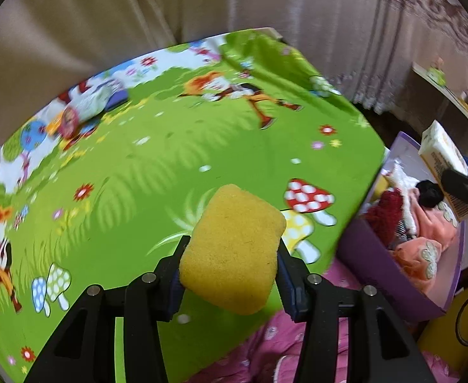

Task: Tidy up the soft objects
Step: 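Carry the yellow sponge and tissue pack to the white bin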

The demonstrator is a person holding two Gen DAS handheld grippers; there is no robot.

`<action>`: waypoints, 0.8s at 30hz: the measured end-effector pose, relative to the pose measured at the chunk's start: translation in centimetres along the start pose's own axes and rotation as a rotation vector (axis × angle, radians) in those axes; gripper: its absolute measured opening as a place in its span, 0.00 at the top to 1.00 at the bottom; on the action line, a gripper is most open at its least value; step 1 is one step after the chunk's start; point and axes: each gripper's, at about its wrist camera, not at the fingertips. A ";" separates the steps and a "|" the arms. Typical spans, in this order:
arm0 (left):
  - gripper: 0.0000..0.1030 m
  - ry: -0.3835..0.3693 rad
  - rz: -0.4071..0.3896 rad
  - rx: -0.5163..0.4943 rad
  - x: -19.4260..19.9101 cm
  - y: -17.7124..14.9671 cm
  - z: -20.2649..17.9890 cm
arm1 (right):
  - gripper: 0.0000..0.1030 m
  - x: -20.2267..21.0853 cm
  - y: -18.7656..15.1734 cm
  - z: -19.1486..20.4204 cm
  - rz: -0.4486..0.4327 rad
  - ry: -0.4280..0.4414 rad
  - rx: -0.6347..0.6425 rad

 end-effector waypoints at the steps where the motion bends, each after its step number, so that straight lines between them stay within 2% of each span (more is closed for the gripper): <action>1: 0.52 -0.005 -0.001 -0.010 0.0 0.1 -0.5 | 0.43 0.4 -0.2 -0.4 -0.002 -0.008 -0.008; 10: 0.52 -0.075 -0.006 -0.127 0.4 1.5 -7.0 | 0.43 3.9 -1.8 -4.3 -0.047 -0.089 -0.067; 24: 0.52 -0.209 0.017 -0.217 0.6 2.3 -14.9 | 0.43 8.0 -3.2 -9.5 -0.086 -0.223 -0.110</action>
Point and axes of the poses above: each gripper's, at about its wrist camera, not at the fingertips, and x roughly against the way its jaws point, z to its left, y to its top, and after that the axes turned 11 degrees about -z, right-handed
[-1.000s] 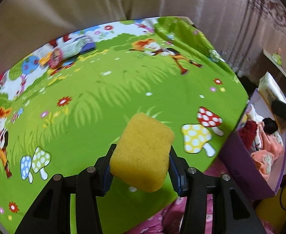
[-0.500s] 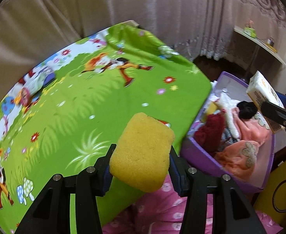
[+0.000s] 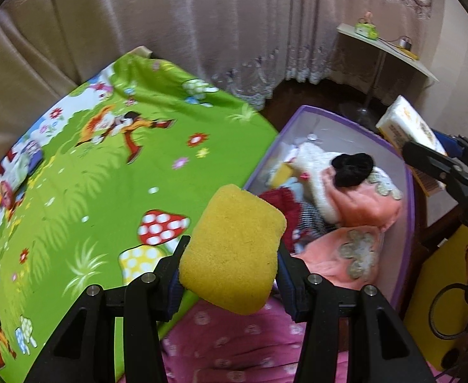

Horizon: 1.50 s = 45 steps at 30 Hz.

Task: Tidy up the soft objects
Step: 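Carry the yellow sponge and tissue pack to the white bin, then open both tools to drop the sponge and tissue pack into the bin, then return to the mat and grasp the pale green wipes packet with the right tool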

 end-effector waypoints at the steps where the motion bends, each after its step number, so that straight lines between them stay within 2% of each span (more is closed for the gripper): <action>1: 0.51 -0.014 -0.001 0.001 -0.1 0.1 -0.3 | 0.43 0.1 -0.1 -0.6 0.003 -0.012 -0.006; 9: 0.51 -0.134 -0.012 -0.020 -1.3 1.7 -5.0 | 0.43 0.5 -0.7 -4.2 0.008 -0.112 -0.052; 22: 0.50 -0.182 -0.045 -0.023 -2.8 3.1 -7.3 | 0.43 0.4 0.1 -5.3 -0.013 -0.153 -0.056; 25: 0.35 -0.277 -0.045 0.031 -3.4 3.1 -7.0 | 0.42 0.0 0.0 -5.4 -0.010 -0.142 -0.065; 26: 0.27 -0.306 -0.029 0.047 -3.7 3.0 -6.9 | 0.39 -0.2 -0.1 -5.5 -0.002 -0.136 -0.074; 27: 0.23 -0.314 -0.014 0.059 -3.9 2.8 -6.5 | 0.31 -0.3 -0.2 -5.6 0.006 -0.134 -0.082; 29: 0.23 -0.304 0.013 0.085 -4.2 2.4 -5.6 | 0.24 -0.5 -0.1 -5.7 0.013 -0.138 -0.103; 31: 0.23 -0.295 0.044 0.092 -4.2 2.0 -4.0 | 0.24 -0.4 0.2 -5.2 0.015 -0.118 -0.116; 34: 0.23 -0.204 -0.004 0.104 -3.3 0.8 0.4 | 0.24 -0.8 0.6 -3.5 0.023 -0.083 -0.093; 38: 0.23 -0.012 -0.047 0.155 -2.2 -1.9 8.6 | 0.24 -3.3 1.1 1.5 0.081 0.006 0.016; 39: 0.23 0.049 -0.050 0.188 -1.7 -3.0 11.7 | 0.24 -4.1 1.1 2.8 0.098 0.039 0.035; 41: 0.23 0.114 -0.058 0.229 -1.1 -4.5 15.8 | 0.24 -6.0 1.0 5.8 0.126 0.116 0.068; 45: 0.23 0.336 -0.054 0.314 -0.4 -8.6 25.7 | 0.24 -10.5 0.0 12.0 0.210 0.256 0.105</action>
Point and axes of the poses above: each gripper's, at about its wrist camera, not at the fingertips, and x roughly against the way its jaws point, z to its left, y to its top, and after that the axes turned 11 degrees about -z, right-handed
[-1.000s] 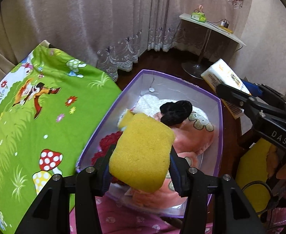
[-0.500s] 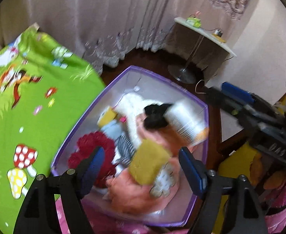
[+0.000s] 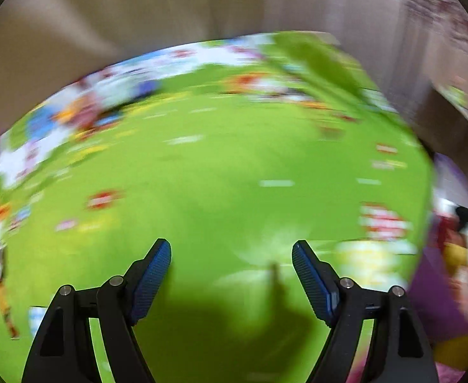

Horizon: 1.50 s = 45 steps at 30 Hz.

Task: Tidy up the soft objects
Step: 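Return to the mat and grasp the pale green wipes packet with the right tool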

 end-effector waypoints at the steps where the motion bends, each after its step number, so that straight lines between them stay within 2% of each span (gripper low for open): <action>1: 0.23 0.068 -0.004 0.018 -0.7 -0.2 2.8 | 0.24 -1.6 0.2 1.2 0.023 0.025 0.017; 5: 0.23 0.208 -0.003 0.114 -2.6 -0.9 11.4 | 0.24 -7.9 1.3 6.2 0.084 0.100 0.109; 9: 0.23 0.300 -0.014 0.213 -3.9 -1.0 18.3 | 0.24 -14.4 3.9 8.9 0.134 0.213 0.054; 12: 0.23 0.327 -0.021 0.291 -4.8 -0.8 22.0 | 0.24 -18.8 5.9 11.0 0.149 0.279 -0.023; 15: 0.23 0.332 -0.035 0.351 -5.2 -0.8 23.8 | 0.24 -22.3 7.8 13.1 0.156 0.311 -0.071; 17: 0.20 0.293 -0.029 0.413 -5.1 -1.5 24.5 | 0.24 -24.5 9.3 14.8 0.155 0.332 -0.075; 22: 0.18 0.280 -0.063 0.455 -4.3 -2.0 24.6 | 0.24 -28.8 11.9 18.5 0.153 0.357 -0.036; 24: 0.14 0.260 -0.068 0.464 -4.5 -2.0 25.0 | 0.24 -30.7 12.8 19.4 0.161 0.377 -0.049; 27: 0.11 0.250 -0.063 0.455 -4.9 -1.8 25.0 | 0.24 -33.6 14.1 20.0 0.163 0.409 -0.134; 32: 0.08 0.260 -0.045 0.429 -5.4 -1.6 24.7 | 0.24 -38.3 16.0 19.8 0.140 0.432 -0.394; 37: 0.08 0.286 -0.028 0.408 -5.5 -1.6 24.3 | 0.24 -41.9 18.2 19.3 0.075 0.399 -0.603; 40: 0.08 0.332 0.003 0.372 -6.0 -1.4 23.9 | 0.24 -43.8 19.4 19.0 0.054 0.385 -0.696; 45: 0.06 0.329 0.003 0.381 -6.1 -1.4 24.2 | 0.24 -46.2 20.7 19.3 0.035 0.384 -0.810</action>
Point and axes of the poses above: each gripper's, at about its wrist camera, not at the fingertips, and x roughly against the way its jaws point, z to its left, y to its top, and after that the axes turned 11 degrees about -z, right-handed
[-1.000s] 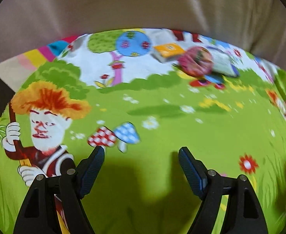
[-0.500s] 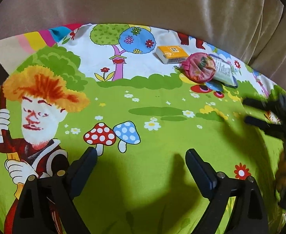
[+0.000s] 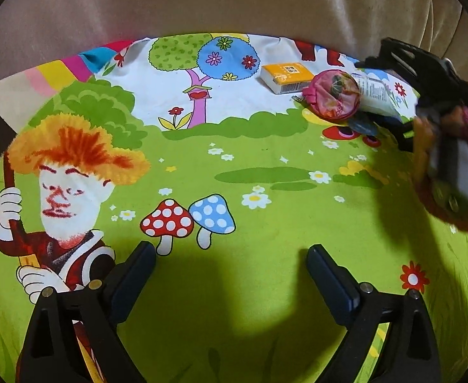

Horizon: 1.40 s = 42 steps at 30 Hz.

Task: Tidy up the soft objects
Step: 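Return to the mat and grasp the pale green wipes packet with the right tool, then grasp the pink round pouch with the left tool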

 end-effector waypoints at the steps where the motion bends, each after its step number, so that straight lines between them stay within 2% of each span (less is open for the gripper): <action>1: 0.05 0.002 0.001 -0.003 0.0 0.0 -0.1 | 0.24 -0.4 0.2 0.1 -0.010 -0.010 -0.025; 3: 0.05 0.002 0.002 -0.002 0.0 0.0 -0.1 | 0.26 -1.2 0.0 0.5 0.009 -0.014 -0.032; 4: 0.05 0.003 0.002 -0.002 0.1 0.0 -0.1 | 0.33 -1.7 -0.1 0.9 0.036 -0.019 -0.010; 5: 0.05 0.003 0.002 -0.002 0.1 0.0 -0.1 | 0.59 -1.8 -0.3 1.2 0.047 -0.027 0.017; 9: 0.04 0.005 0.002 -0.001 0.1 0.0 -0.1 | 0.59 0.8 -1.3 1.6 0.056 0.042 0.112; 11: 0.04 0.006 0.002 -0.001 0.1 0.0 -0.1 | 0.59 4.1 -2.3 1.4 0.059 0.120 0.148; 15: 0.04 0.008 0.002 -0.002 0.1 0.0 0.0 | 0.59 10.1 -4.5 -0.2 0.097 0.189 0.254; 19: 0.04 0.010 0.002 -0.003 0.0 0.0 0.0 | 0.59 14.7 -6.4 -3.3 0.196 0.154 0.336; 25: 0.00 0.005 0.013 -0.013 -0.1 0.0 -0.2 | 0.59 21.8 -6.4 -7.1 0.085 0.112 0.366; 29: 0.00 0.002 0.015 -0.015 -0.1 0.0 -0.3 | 0.59 24.0 -5.7 -9.7 0.010 0.100 0.256; 32: 0.00 -0.007 0.021 -0.028 -0.6 0.4 -0.8 | 0.59 23.7 -4.8 -10.6 0.001 0.100 0.204; 38: 0.00 -0.067 0.089 -0.083 -4.4 3.9 -4.4 | 0.58 24.3 -5.1 -9.6 -0.029 0.074 0.297; 42: 0.00 -0.048 0.088 -0.073 -7.3 6.1 -6.8 | 0.58 24.8 -5.3 -9.4 -0.041 0.062 0.350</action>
Point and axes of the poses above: each gripper's, at about its wrist camera, not at the fingertips, and x roughly against the way its jaws point, z to its left, y to its top, and after that the axes turned 11 degrees about -z, right-handed
